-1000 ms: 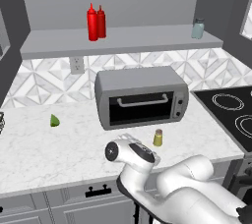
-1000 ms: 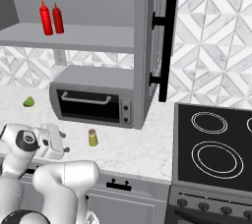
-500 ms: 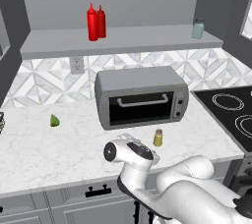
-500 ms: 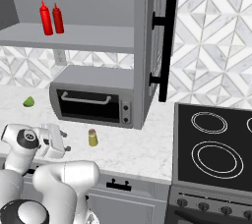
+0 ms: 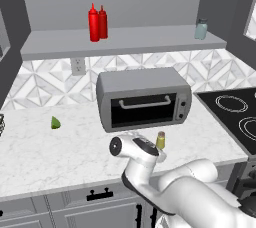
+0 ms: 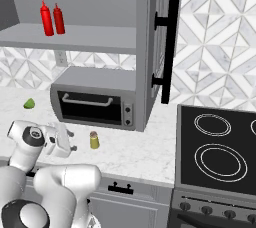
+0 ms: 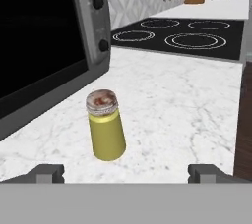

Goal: Put the shaker and condiment bottle from the counter next to their counterparts in the cabinet.

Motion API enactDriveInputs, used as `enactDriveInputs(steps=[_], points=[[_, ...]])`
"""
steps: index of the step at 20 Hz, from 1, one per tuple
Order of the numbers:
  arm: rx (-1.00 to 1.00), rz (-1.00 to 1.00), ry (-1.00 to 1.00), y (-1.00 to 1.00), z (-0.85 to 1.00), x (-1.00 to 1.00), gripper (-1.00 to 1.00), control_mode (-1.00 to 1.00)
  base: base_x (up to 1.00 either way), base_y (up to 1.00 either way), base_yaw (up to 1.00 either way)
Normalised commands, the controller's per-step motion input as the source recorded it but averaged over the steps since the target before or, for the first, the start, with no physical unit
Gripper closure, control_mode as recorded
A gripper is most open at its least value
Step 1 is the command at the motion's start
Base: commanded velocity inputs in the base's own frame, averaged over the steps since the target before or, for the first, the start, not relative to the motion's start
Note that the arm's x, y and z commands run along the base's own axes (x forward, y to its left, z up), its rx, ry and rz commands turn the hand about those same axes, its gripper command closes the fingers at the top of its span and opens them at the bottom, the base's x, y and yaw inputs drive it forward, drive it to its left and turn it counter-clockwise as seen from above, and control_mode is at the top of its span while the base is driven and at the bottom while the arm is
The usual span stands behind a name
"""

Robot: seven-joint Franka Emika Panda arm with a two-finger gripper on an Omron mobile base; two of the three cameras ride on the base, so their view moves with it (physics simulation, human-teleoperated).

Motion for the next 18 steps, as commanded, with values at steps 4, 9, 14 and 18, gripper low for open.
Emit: enactDriveInputs(steps=[4, 9, 14, 18], points=[[0.0, 0.0, 0.0, -0.26, 0.0, 0.0, -1.0, -1.0, 0.0, 0.0, 0.0], [0.0, 0.0, 0.0, -0.3, -0.04, 0.08, -1.0, -1.0, 0.0, 0.0, 0.0], [0.0, 0.0, 0.01, -0.04, -0.2, 0.01, -1.0, -1.0, 0.0, 0.0, 0.0], [0.0, 0.0, 0.0, -0.06, -0.12, 0.16, -1.0, -1.0, 0.0, 0.0, 0.0]])
